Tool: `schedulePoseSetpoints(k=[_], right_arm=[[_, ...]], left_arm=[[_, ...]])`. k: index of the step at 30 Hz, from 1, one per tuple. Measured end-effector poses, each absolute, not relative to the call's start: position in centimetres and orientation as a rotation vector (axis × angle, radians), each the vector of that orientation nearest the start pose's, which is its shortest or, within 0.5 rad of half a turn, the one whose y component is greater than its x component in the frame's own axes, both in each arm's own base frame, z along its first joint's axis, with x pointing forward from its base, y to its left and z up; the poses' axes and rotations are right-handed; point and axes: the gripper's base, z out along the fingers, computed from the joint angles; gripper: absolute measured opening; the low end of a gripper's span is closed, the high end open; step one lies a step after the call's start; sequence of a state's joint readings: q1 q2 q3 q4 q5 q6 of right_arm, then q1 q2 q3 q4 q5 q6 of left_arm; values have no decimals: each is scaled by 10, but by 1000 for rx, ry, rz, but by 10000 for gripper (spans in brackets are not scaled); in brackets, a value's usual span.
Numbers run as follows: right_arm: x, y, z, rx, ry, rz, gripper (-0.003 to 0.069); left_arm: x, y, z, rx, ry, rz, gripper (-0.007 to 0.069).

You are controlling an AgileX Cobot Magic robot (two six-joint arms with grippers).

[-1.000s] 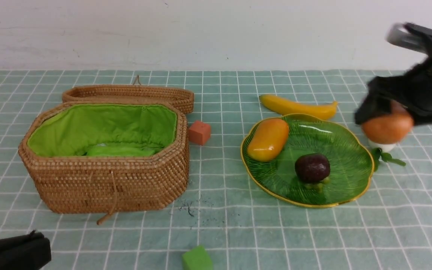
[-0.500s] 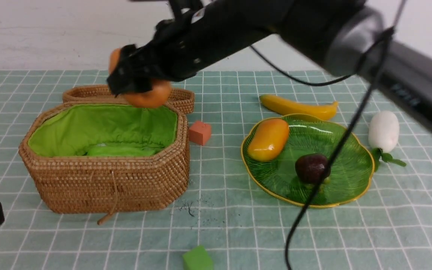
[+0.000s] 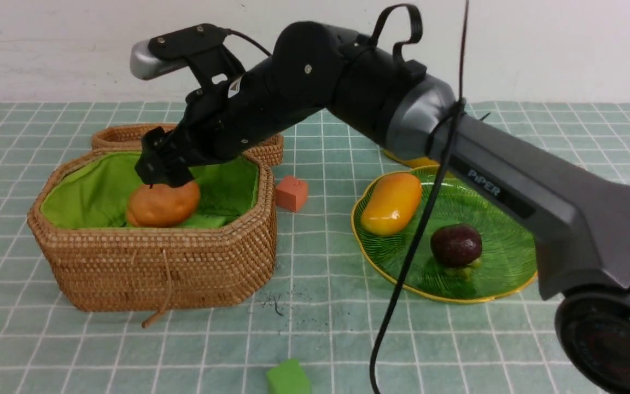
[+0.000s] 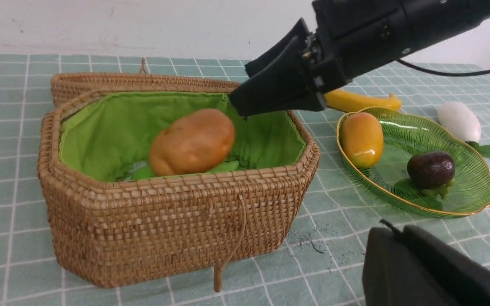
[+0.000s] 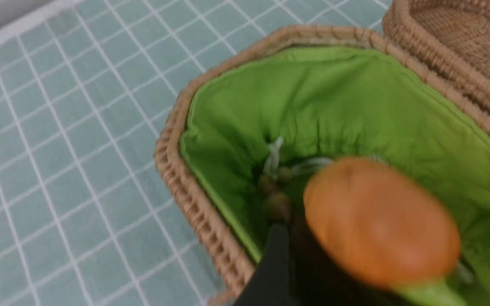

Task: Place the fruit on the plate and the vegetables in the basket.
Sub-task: Use the right arm to grab a potato and put it into the left basket, then take a daikon with your right arm and place it on the basket on the left.

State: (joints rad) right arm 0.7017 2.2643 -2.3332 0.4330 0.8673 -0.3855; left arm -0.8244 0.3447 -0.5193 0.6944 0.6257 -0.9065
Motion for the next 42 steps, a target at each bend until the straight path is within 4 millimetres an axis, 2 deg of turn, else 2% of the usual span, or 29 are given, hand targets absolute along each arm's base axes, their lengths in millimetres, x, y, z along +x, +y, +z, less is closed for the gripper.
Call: schedulePoseSetpoints(k=[3,4,5,7,8,10,13,14,15,16,17,18,19,20,21,22,23,24,25,26,27,28,29,31,33,34,35,37,42], right_arm=[[368,329,357,-1128,2067,576,581],[367,326,360,-1133,2070,565,574],[363,302,380,-1126,2113,481,512],[363,268,402,-1071,2167,362,417],[363,264,404,-1060,2173,351,407],[372,225,421,-933,2209,221,277],[384,186,427,-780,2261,137,157],[392,160,425,-661,2315,111,97],[396,141,423,-588,2350,88,71],[398,133,421,-560,2365,81,64],[402,108,416,-475,2411,60,51],[405,77,410,-380,2457,30,51],[408,56,402,-312,2497,16,57],[409,51,398,-298,2512,12,57],[411,34,391,-247,2542,2,71],[416,7,376,-157,2594,-4,101],[420,-9,363,-93,2634,11,132],[424,-22,349,-31,2669,42,171],[427,-27,344,-9,2680,56,189],[438,-42,323,91,2696,121,269],[440,-43,317,102,2703,128,290],[453,-51,297,182,2697,164,385],[454,-52,294,198,2696,168,397],[474,-57,259,311,2673,196,565],[484,-59,241,368,2648,206,634],[486,-58,236,374,2651,207,645],[494,-59,221,412,2630,210,671],[501,-59,204,442,2625,213,677],[510,-59,174,467,2626,211,639]], left_arm=[[69,-26,320,196,1819,-470,23],[69,-26,320,196,1819,-470,23],[68,-27,319,215,1825,-481,17],[66,-31,319,253,1829,-515,7],[66,-31,319,257,1829,-520,5],[63,-37,320,304,1821,-593,-13],[60,-42,321,344,1811,-652,-13],[58,-44,321,385,1804,-674,-13],[57,-45,321,407,1800,-679,-13],[57,-45,321,411,1799,-678,-13],[56,-46,321,442,1792,-677,-13],[55,-47,321,465,1788,-676,-13],[54,-48,321,481,1785,-677,-13],[54,-48,321,487,1784,-677,-13],[54,-48,321,495,1782,-677,-13],[53,-49,321,510,1778,-675,-13],[53,-49,321,516,1776,-673,-13],[53,-49,321,519,1773,-673,-13],[53,-49,321,521,1770,-673,-13],[53,-49,321,522,1763,-675,-13],[53,-49,321,523,1762,-675,-13],[53,-49,322,523,1761,-674,-13],[53,-49,322,523,1760,-675,-13],[53,-50,322,522,1755,-678,-13],[53,-50,323,520,1743,-682,-13],[53,-50,323,520,1740,-684,-13],[53,-50,325,517,1726,-690,-13],[53,-50,326,514,1714,-695,-13],[53,-51,326,513,1708,-698,-13]])
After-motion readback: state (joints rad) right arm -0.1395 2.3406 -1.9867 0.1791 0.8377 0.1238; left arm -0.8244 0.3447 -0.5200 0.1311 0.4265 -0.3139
